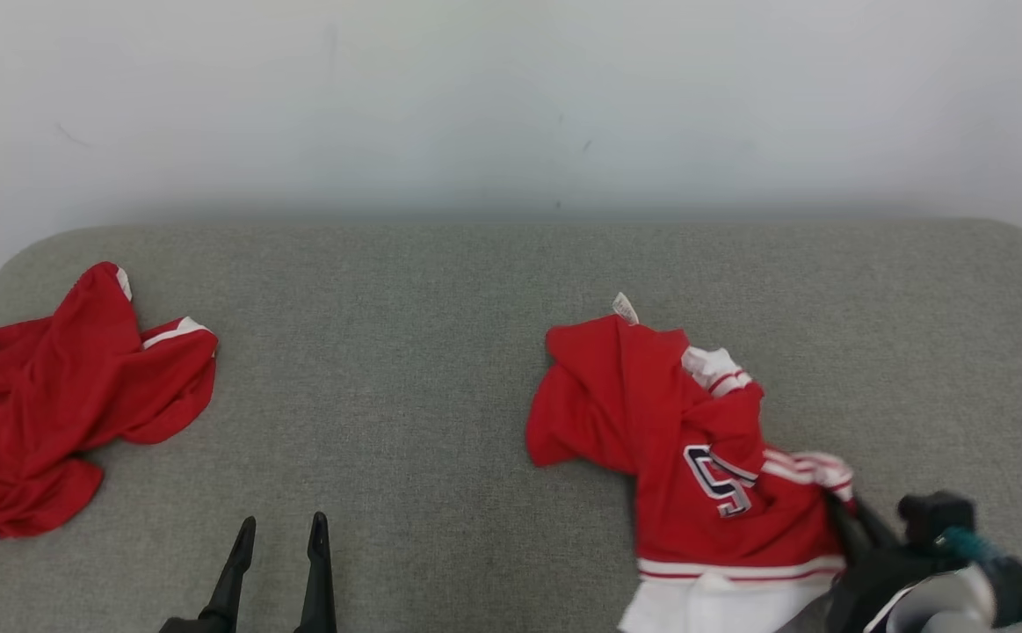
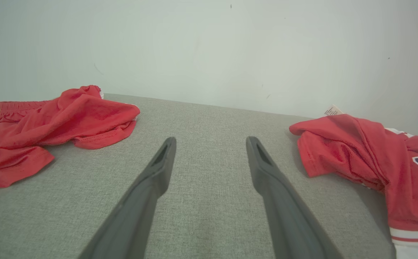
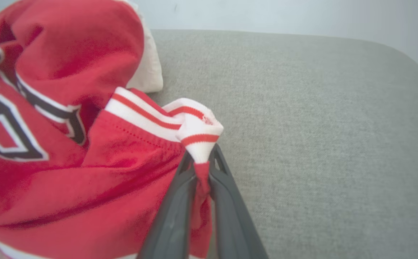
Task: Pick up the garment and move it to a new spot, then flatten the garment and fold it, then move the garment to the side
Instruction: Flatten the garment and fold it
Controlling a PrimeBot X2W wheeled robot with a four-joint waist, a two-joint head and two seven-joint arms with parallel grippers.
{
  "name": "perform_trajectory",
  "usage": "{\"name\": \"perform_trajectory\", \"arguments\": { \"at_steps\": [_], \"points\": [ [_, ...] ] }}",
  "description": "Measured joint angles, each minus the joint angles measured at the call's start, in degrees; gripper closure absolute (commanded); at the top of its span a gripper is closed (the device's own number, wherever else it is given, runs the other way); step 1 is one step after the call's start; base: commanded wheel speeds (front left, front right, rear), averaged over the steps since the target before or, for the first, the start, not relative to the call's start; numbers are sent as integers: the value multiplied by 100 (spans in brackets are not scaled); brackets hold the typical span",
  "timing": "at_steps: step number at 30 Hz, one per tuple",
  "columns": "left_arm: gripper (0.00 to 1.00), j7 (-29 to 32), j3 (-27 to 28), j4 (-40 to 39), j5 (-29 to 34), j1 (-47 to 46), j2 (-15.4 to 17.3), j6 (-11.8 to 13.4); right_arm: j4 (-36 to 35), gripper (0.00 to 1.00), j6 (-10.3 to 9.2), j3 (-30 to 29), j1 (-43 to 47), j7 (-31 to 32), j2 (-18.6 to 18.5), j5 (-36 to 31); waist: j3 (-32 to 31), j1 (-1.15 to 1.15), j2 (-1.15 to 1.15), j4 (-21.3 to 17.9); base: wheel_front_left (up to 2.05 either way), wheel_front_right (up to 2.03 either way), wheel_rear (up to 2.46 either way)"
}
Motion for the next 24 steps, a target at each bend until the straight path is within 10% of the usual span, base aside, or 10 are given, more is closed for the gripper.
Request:
{"name": "perform_trajectory", "arguments": {
  "at_steps": [9, 11, 24],
  "points": [
    [0, 0, 8, 0, -60, -15, 0, 51, 132, 99, 0, -792, -140, -68, -461, 49, 7, 0, 0, -17, 0, 0, 0],
    [0, 0, 13, 1, -69, -15, 0, 57, 202, 0, 0, -858, -97, -68, -441, 49, 4, 0, 0, -33, 0, 0, 0],
    [0, 0, 51, -1, -47, -14, 0, 43, -2173, 0, 0, -1720, 385, -83, 330, -708, -20, 0, 0, -167, 0, 0, 0]
  ]
}}
